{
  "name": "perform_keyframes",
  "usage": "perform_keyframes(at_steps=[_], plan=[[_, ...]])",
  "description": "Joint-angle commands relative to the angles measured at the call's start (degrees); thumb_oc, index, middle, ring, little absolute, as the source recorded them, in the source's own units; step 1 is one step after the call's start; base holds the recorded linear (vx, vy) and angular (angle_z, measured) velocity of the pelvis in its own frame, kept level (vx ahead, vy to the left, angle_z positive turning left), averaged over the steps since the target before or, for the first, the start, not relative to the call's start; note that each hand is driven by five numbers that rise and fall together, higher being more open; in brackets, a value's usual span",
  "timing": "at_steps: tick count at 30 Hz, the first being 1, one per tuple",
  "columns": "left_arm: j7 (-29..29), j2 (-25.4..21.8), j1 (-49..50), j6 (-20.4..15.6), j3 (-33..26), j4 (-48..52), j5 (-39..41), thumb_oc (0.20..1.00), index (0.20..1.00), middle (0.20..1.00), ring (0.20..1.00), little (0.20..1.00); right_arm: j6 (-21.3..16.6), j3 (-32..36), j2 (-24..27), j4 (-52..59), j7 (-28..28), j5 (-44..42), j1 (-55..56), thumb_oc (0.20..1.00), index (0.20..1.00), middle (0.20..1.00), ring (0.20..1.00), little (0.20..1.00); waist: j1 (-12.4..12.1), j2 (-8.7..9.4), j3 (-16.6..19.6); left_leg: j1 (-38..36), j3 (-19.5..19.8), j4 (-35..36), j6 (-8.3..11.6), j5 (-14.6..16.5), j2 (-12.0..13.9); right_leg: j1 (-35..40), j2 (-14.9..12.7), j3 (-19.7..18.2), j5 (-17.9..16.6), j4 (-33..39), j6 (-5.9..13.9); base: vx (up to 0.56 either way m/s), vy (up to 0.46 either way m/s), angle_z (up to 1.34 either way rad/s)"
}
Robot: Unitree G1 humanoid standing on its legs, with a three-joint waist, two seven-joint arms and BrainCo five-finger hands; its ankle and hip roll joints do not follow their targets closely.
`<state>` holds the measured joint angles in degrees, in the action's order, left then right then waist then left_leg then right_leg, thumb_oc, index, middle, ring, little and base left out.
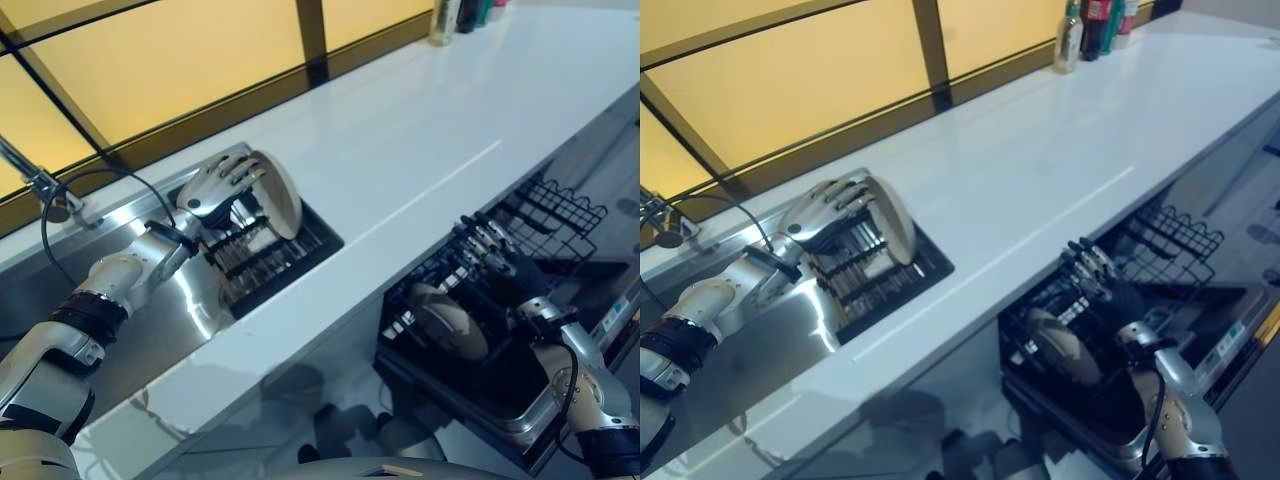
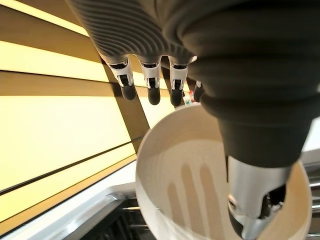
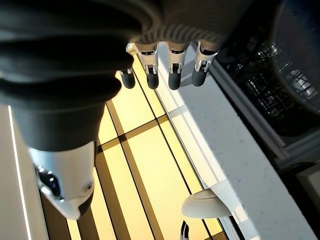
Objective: Pick up plates and place into dishwasher.
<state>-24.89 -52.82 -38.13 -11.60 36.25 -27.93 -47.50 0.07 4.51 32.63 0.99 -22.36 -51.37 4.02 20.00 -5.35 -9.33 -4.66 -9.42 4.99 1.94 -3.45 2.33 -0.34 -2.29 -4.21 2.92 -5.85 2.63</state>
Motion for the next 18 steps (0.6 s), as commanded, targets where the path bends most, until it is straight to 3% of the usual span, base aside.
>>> perform_keyframes(at_steps=[1,5,13,18], plan=[[-4.21,-1.42,-6.47,1.85,-0.74,-0.19,-0.64,1.0,1.0,1.0,1.0,1.0,-1.81,2.51,2.01,3.65,-1.68,-0.99,-0.71,1.0,1.0,1.0,1.0,1.0,-0.22,2.16,2.12,3.16,-2.86,-4.27,1.39,0.9,3.83,-5.22,-1.8,-2.24,-2.18,-2.26,4.3,0.01,-0.045,-0.03],[-6.54,-1.66,-7.52,1.67,-0.38,-0.28,-1.78,1.0,1.0,1.0,1.0,1.0,-1.96,2.99,1.87,3.56,-2.04,-1.04,-0.05,1.0,1.0,1.0,1.0,1.0,0.08,2.58,1.86,3.46,-3.23,-4.4,1.56,0.48,4.22,-5.25,-1.81,-2.35,-2.46,-2.2,4.35,0.02,-0.044,-0.02],[-17.25,-2.31,-5.97,-0.43,-3.39,0.12,-5.06,1.0,1.0,1.0,1.0,1.0,-1.22,5.21,0.17,4.12,-4.21,-0.44,3.53,1.0,1.0,1.0,1.0,1.0,0.53,3.54,2.1,3.18,-3.96,-5.07,1.74,0.44,4.89,-4.65,-2.21,-2.5,-2.74,-2.1,4.75,0.05,-0.056,-0.04],[-13.69,-2.23,-4.39,-1.65,-3.66,0.36,-3.99,1.0,1.0,1.0,1.0,1.0,0.16,5.79,0.04,5.1,-4.32,-0.61,4.64,1.0,1.0,1.0,1.0,1.0,0.67,3.76,2.64,2.26,-4.16,-5.13,1.89,0.41,5.23,-3.59,-2.41,-2.41,-2.71,-2.07,4.97,0.09,-0.038,-0.03]])
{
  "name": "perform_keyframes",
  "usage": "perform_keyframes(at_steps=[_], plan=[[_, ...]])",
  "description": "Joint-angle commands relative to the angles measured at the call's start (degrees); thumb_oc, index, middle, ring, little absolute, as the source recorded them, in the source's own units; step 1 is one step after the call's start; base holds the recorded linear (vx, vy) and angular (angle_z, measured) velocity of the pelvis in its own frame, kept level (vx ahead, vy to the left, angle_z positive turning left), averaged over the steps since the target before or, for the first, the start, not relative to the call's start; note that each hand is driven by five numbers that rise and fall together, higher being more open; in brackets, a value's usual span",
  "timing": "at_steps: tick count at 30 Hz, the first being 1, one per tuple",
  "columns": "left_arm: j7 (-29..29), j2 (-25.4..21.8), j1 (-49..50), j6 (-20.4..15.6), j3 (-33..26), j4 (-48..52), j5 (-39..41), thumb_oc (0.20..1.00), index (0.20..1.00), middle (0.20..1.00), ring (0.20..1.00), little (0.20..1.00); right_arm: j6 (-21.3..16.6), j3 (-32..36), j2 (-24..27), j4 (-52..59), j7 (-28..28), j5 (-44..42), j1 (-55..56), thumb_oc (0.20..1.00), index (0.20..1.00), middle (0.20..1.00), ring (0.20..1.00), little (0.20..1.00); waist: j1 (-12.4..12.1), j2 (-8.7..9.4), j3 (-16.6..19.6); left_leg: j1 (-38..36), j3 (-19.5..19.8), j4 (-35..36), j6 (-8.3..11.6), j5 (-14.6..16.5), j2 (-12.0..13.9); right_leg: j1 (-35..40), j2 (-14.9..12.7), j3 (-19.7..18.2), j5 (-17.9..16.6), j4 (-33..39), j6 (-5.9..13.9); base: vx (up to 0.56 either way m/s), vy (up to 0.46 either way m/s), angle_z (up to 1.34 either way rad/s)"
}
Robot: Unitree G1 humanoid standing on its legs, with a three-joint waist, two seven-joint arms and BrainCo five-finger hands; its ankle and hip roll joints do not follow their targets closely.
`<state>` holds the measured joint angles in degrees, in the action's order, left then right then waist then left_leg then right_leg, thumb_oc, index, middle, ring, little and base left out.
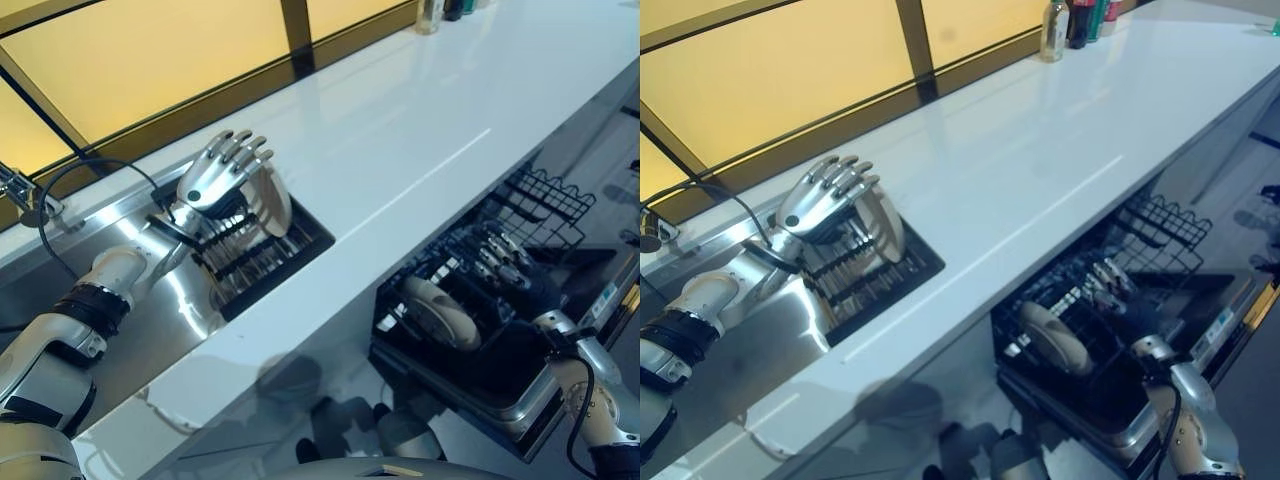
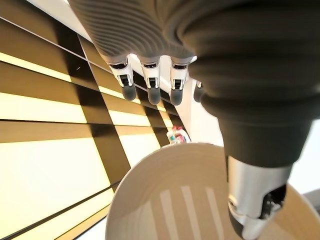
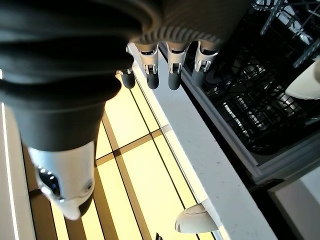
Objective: Pick up plates and place into dishwasher.
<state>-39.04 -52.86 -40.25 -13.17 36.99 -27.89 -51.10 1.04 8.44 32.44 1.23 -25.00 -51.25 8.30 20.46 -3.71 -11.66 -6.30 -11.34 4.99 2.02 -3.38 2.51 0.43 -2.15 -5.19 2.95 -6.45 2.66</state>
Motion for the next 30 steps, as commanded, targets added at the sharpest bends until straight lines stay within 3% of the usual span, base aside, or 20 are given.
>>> perform_keyframes(at_steps=[1,7,19,26,30], plan=[[2.58,-1.97,-2.09,-0.27,-3.99,0.18,0.03,1.0,1.0,1.0,1.0,1.0,-0.49,1.87,0.22,5.1,-1.68,-0.47,0.52,1.0,1.0,1.0,1.0,1.0,0.32,2.08,5.17,3.61,-2.33,-5.04,1.85,0.34,5.13,-4.1,-2.6,-1.36,-2.71,-1.41,4.99,0.1,-0.032,-0.01],[9.61,-0.98,-1.08,1.8,-1.55,-1.78,-3.6,1.0,1.0,1.0,1.0,1.0,0.75,2.35,0.59,5.86,-0.62,0.32,1.14,1.0,1.0,1.0,1.0,1.0,0.73,2.05,5.53,2.58,-2.34,-5.12,1.76,0.37,5.21,-3.06,-2.78,-1.44,-2.78,-1.25,5.24,0.08,-0.03,-0.01],[11.68,-2.3,-1.57,4.26,1.92,-4.03,-12.06,1.0,1.0,1.0,1.0,1.0,1.32,5.01,2.66,5.67,-2.21,0.29,3.91,1.0,1.0,1.0,1.0,1.0,2.5,1.85,6.12,1.21,-3.53,-6.43,1.7,0.86,5.19,-1.86,-3.38,-1.64,-2.92,-1.64,5.89,0.07,-0.032,-0.05],[7.91,-2.65,0.7,4.74,1.3,-4.53,-13.51,1.0,1.0,1.0,1.0,1.0,1.54,7.17,4.17,5.15,-4.06,-0.26,7.55,1.0,1.0,1.0,1.0,1.0,3.0,2.24,6.13,0.32,-3.4,-7.06,1.59,0.93,5.28,-1.3,-3.56,-1.38,-2.98,-2.06,6.09,0.08,-0.045,-0.06],[11.93,-2.82,1.45,6.32,1.92,-4.44,-20.23,1.0,1.0,1.0,1.0,1.0,1.74,8.61,4.9,4.99,-4.69,-1.39,9.15,1.0,1.0,1.0,1.0,1.0,3.02,2.76,5.86,0.55,-2.96,-7.81,1.78,0.66,5.53,-1.15,-3.56,-1.22,-3.18,-2.45,6.22,0.06,-0.061,-0.02]])
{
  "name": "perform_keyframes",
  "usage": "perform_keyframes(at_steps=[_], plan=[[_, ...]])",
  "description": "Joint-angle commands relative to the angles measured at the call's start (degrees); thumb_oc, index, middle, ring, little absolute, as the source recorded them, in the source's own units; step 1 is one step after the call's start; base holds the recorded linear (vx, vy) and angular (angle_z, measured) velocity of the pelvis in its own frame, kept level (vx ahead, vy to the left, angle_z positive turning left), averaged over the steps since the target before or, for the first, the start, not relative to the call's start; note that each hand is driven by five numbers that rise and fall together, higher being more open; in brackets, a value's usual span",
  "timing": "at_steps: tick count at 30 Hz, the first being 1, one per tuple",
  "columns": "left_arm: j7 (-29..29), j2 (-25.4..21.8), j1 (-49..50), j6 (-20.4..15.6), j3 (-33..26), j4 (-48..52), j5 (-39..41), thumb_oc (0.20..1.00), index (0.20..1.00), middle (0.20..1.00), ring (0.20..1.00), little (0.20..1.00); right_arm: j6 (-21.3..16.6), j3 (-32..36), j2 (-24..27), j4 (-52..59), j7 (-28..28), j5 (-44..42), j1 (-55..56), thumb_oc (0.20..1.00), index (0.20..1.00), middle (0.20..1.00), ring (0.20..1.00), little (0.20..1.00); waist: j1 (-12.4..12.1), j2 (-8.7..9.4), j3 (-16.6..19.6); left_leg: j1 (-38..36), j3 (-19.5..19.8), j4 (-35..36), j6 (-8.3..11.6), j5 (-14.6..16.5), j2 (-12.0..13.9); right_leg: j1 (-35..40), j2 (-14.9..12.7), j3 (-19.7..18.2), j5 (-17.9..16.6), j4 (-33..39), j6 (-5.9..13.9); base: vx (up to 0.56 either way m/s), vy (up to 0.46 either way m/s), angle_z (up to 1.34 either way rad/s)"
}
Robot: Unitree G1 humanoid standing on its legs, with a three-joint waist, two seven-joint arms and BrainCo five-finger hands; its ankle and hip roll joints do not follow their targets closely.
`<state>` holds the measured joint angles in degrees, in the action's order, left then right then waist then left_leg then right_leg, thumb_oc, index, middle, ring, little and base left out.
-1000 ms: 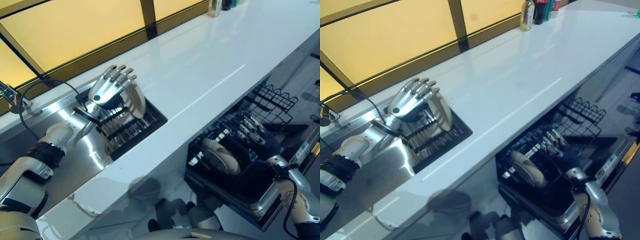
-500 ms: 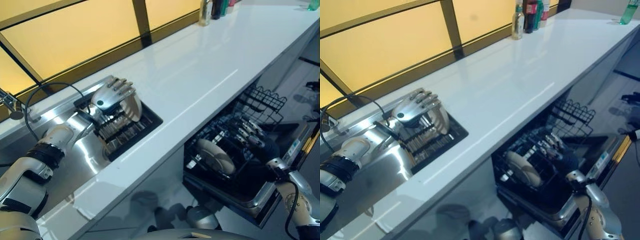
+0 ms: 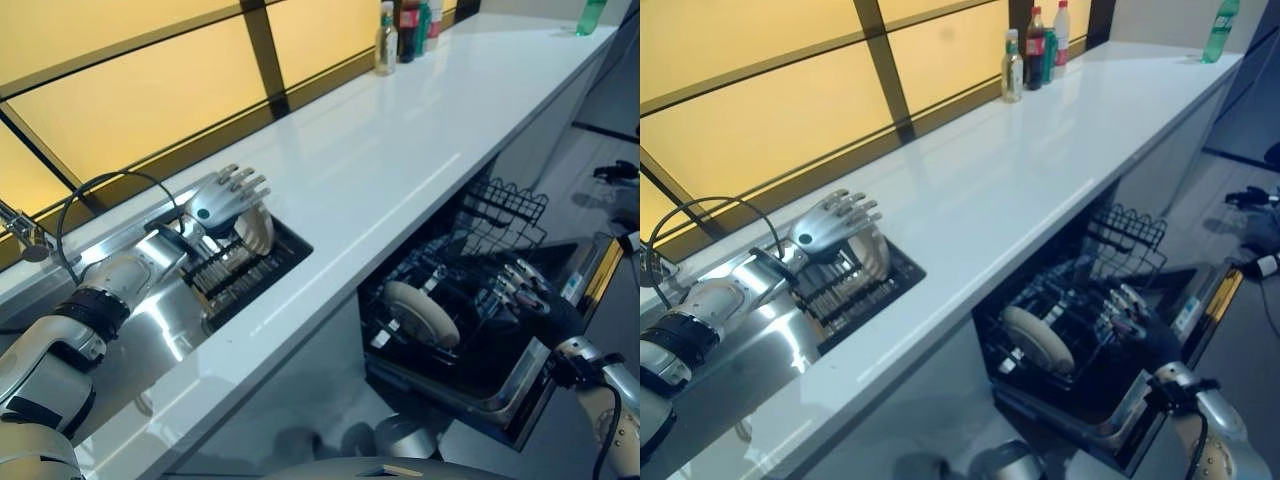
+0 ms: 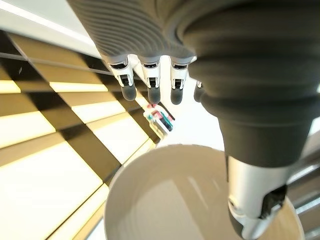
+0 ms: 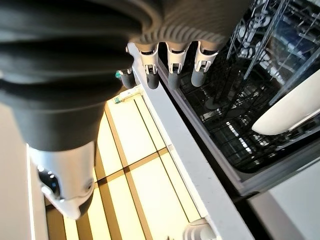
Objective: Pick up plates and place into dishwasher.
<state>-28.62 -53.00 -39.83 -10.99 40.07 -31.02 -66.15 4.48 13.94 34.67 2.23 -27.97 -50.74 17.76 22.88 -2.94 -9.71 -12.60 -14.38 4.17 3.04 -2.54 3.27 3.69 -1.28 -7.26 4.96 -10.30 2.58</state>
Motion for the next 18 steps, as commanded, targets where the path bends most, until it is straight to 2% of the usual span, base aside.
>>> perform_keyframes(at_steps=[1,2,3,4,11,18], plan=[[4.23,-2.67,1.14,5.23,-0.79,-2.17,-7.29,1.0,1.0,1.0,1.0,1.0,-1.32,3.48,2.9,4.03,-1.96,-2.08,-0.15,1.0,1.0,1.0,1.0,1.0,0.7,2.06,3.87,6.85,0.13,-7.12,0.84,-0.29,4.88,-4.36,-4.46,0.92,-5.27,1.36,6.39,0.04,-0.034,-0.04],[5.58,-2.66,1.07,5.69,-0.55,-2.57,-7.88,1.0,1.0,1.0,1.0,1.0,-1.09,3.66,2.97,4.08,-2.05,-2.12,-0.1,1.0,1.0,1.0,1.0,1.0,0.75,2.08,3.83,6.84,0.16,-7.16,0.88,-0.34,4.91,-4.34,-4.47,0.93,-5.32,1.35,6.42,0.04,-0.03,-0.04],[6.88,-2.6,1.07,5.81,-0.33,-3.88,-8.44,0.771,0.771,0.771,0.771,0.771,-0.7,3.98,3.02,4.12,-2.39,-1.99,-0.06,1.0,1.0,1.0,1.0,1.0,0.88,2.16,3.77,6.84,0.15,-7.24,0.92,-0.45,4.97,-4.34,-4.53,0.98,-5.46,1.36,6.5,0.04,-0.027,-0.06],[7.22,-2.54,1.14,6.12,-0.15,-4.85,-8.31,0.2,0.2,0.2,0.2,0.2,-0.39,4.24,3.13,4.08,-2.73,-2.03,-0.02,1.0,1.0,1.0,1.0,1.0,0.99,2.25,3.69,6.89,0.06,-7.4,0.99,-0.58,5.06,-4.34,-4.61,1.05,-5.6,1.33,6.56,0.03,-0.033,-0.09],[9.23,-2.2,2.89,8.21,-0.25,-4.37,-7.69,0.2,0.2,0.2,0.2,0.2,0.82,5.62,3.43,4.99,-3.85,-3.38,1.72,1.0,1.0,1.0,1.0,1.0,1.07,2.63,3.7,7.19,-0.06,-8.13,1.33,-1.0,5.63,-3.58,-5.0,1.76,-5.65,1.46,6.67,0.03,-0.009,-0.07],[6.67,-2.65,4.65,8.34,-1.69,-3.74,-7.34,0.2,0.2,0.2,0.2,0.2,1.46,6.57,3.02,5.49,-4.2,-3.6,3.07,1.0,1.0,1.0,1.0,1.0,0.71,2.85,4.1,7.24,0.1,-8.57,1.46,-1.18,5.76,-2.55,-5.36,2.51,-5.69,1.84,6.66,0.0,0.0,0.0]])
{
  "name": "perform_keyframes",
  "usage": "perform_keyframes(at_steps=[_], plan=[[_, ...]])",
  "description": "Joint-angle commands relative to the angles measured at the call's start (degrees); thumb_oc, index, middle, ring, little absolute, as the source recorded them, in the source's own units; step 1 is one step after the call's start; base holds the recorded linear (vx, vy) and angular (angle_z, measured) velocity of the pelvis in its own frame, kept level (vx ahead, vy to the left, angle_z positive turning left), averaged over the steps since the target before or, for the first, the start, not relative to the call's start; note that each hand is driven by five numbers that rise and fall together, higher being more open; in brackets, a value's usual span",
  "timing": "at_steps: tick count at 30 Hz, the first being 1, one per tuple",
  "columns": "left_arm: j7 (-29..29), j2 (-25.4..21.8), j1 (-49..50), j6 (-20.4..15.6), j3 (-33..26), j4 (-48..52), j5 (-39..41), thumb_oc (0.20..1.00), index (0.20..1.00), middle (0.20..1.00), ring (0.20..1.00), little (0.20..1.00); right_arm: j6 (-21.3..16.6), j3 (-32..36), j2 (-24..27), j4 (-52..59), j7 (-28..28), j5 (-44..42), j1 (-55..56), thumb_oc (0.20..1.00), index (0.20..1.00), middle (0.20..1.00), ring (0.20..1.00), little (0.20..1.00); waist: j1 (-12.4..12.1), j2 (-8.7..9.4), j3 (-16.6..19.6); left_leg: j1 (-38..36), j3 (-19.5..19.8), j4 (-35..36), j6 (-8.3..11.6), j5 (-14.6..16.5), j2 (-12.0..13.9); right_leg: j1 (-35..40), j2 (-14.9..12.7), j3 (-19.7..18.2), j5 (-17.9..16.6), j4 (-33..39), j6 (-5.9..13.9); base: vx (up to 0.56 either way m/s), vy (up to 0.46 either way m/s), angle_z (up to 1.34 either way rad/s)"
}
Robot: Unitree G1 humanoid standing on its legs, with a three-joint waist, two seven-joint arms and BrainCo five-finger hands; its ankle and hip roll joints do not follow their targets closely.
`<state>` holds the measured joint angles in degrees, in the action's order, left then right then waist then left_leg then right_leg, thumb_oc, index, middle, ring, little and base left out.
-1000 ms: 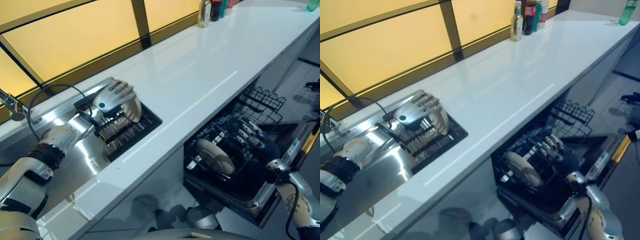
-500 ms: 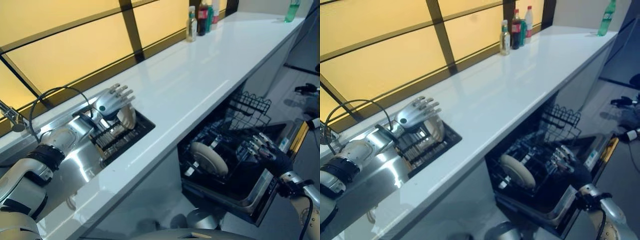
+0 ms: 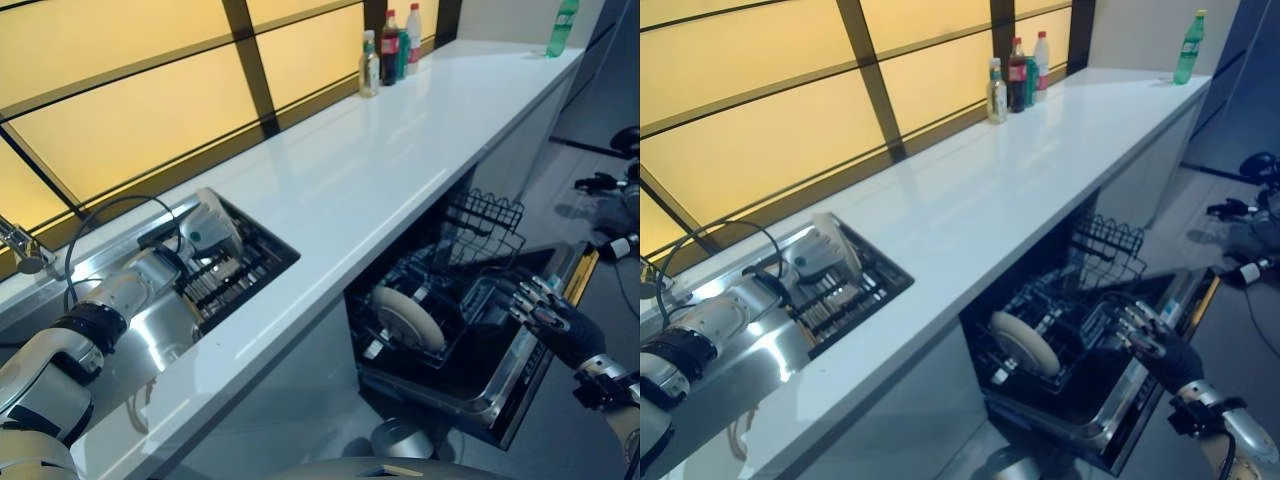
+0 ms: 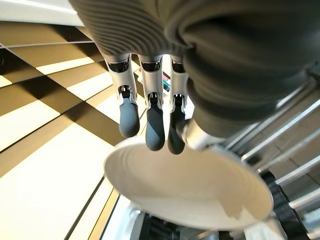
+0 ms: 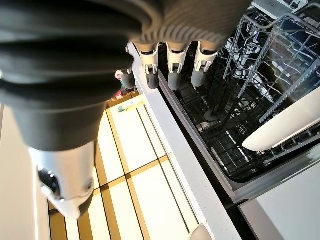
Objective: Pick up plates and place into dishwasher.
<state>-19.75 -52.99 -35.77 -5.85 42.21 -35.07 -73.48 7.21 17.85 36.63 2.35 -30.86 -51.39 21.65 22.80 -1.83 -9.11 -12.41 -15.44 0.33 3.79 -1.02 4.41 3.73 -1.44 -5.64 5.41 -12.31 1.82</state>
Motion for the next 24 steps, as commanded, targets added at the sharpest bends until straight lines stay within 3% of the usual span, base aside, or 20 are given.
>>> perform_keyframes(at_steps=[1,17,21,23,24], plan=[[-2.72,-2.72,0.7,3.14,-3.91,0.27,0.03,0.2,0.2,0.2,0.2,0.2,-1.28,2.73,1.03,5.23,-1.41,-2.94,-0.76,1.0,1.0,1.0,1.0,1.0,0.72,1.76,3.59,6.96,1.18,-4.69,0.74,-2.71,4.62,-2.43,-5.23,0.97,-6.13,3.92,7.42,0.0,0.0,0.0],[-11.52,-3.46,4.84,1.66,-7.84,0.55,2.84,0.2,0.2,0.2,0.2,0.2,-0.16,2.36,0.44,4.7,-1.06,-3.74,-1.62,1.0,1.0,1.0,1.0,1.0,-1.17,1.24,5.9,5.48,1.48,-2.56,0.56,-2.3,3.82,-0.48,-5.11,2.15,-5.53,5.82,7.23,-0.01,0.021,0.01],[-14.68,-3.19,5.62,1.57,-8.77,1.28,9.52,0.2,0.2,0.2,0.2,0.2,0.13,1.61,0.3,5.29,-0.25,-3.64,-2.38,1.0,1.0,1.0,1.0,1.0,-1.48,0.96,6.16,5.27,1.46,-2.15,0.44,-2.29,3.65,-0.32,-4.93,2.09,-5.3,5.93,7.07,-0.03,0.044,0.01],[-17.42,-2.48,6.16,0.25,-9.65,1.64,16.15,0.564,0.564,0.564,0.564,0.564,0.05,1.24,0.3,5.46,0.1,-3.57,-2.49,1.0,1.0,1.0,1.0,1.0,-1.62,0.93,6.2,5.09,1.39,-1.96,0.38,-2.22,3.62,-0.23,-4.88,2.01,-5.18,5.96,7.07,-0.02,0.038,0.01],[-19.36,-2.3,6.91,-1.24,-10.68,2.37,21.06,1.0,1.0,1.0,1.0,1.0,-0.19,0.92,-0.11,5.41,0.28,-3.12,-2.56,1.0,1.0,1.0,1.0,1.0,-1.83,0.9,6.16,5.01,1.41,-1.88,0.37,-2.26,3.56,-0.25,-4.82,1.97,-5.17,5.92,7.02,-0.02,0.032,0.0]])
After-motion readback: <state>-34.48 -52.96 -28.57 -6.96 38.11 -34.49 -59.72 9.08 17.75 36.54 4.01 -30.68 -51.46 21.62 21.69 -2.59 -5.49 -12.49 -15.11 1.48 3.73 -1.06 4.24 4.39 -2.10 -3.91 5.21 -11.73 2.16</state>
